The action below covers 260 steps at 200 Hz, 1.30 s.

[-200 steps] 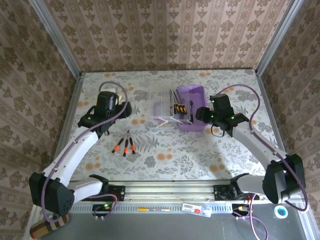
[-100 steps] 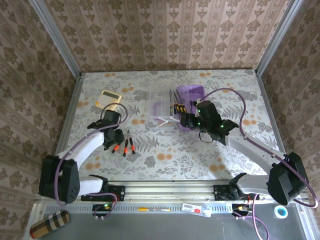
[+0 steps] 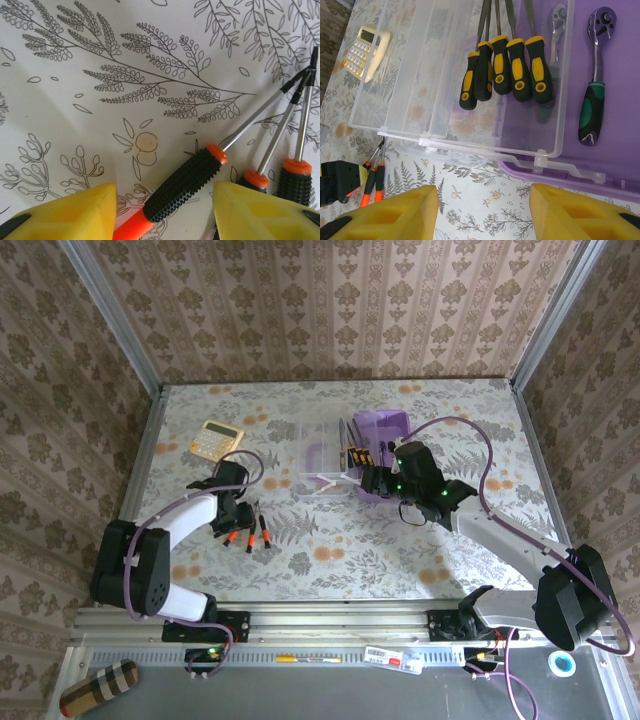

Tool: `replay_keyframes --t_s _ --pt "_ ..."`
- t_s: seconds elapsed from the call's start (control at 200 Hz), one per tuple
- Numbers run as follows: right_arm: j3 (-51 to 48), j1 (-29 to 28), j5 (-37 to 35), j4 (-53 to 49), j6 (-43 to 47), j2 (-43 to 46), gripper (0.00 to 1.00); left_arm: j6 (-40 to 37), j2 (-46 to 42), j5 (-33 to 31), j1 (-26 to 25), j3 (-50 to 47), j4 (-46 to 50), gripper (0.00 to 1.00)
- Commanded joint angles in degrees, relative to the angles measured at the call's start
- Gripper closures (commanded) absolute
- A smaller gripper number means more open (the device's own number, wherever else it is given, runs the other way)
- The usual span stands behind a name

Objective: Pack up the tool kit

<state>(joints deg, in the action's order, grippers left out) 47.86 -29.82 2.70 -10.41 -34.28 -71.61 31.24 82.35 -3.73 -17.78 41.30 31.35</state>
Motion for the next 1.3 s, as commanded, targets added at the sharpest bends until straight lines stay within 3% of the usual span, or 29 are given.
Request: replay_keyframes --t_s 0.0,0.08,0.355,0.625,0.85,1.055,1.21,1.295 --pt "-0.5 0.3 -0.9 1.0 0.0 0.3 0.47 -0.8 1.0 1.1 1.2 -0.8 -1.4 0.50" --pt "-0.7 0.3 -0.6 1.7 0.0 0.2 0.47 -0.1 0.9 1.0 1.5 -0.6 -1.0 0.60" --pt "-1.4 0.3 5.7 5.3 -0.7 -1.5 0.46 1.8 -0.5 -0.5 2.3 -1.6 -0.4 0.71" --pt "-4.3 0.3 11.2 12.0 -2.3 -2.1 0.43 1.0 -2.7 -1.6 2.4 -1.3 1.3 0.90" --pt "-6.7 0.4 15.6 19.0 -4.2 -3.7 0.34 -0.8 -9.0 -2.3 2.3 2.2 7.0 0.95" --pt "-9.7 0.6 7.9 19.6 -4.4 -0.2 0.28 -2.8 -11.3 -3.1 0.5 12.0 14.0 0.97" --pt "-13.3 1.2 -0.7 18.9 -5.4 5.6 0.18 -3.3 -7.2 -5.1 -5.8 24.5 17.3 0.97" --pt "-14.8 1.6 -9.3 15.6 -6.5 8.7 0.15 -3.3 -2.8 -5.2 -10.1 31.8 17.9 0.97"
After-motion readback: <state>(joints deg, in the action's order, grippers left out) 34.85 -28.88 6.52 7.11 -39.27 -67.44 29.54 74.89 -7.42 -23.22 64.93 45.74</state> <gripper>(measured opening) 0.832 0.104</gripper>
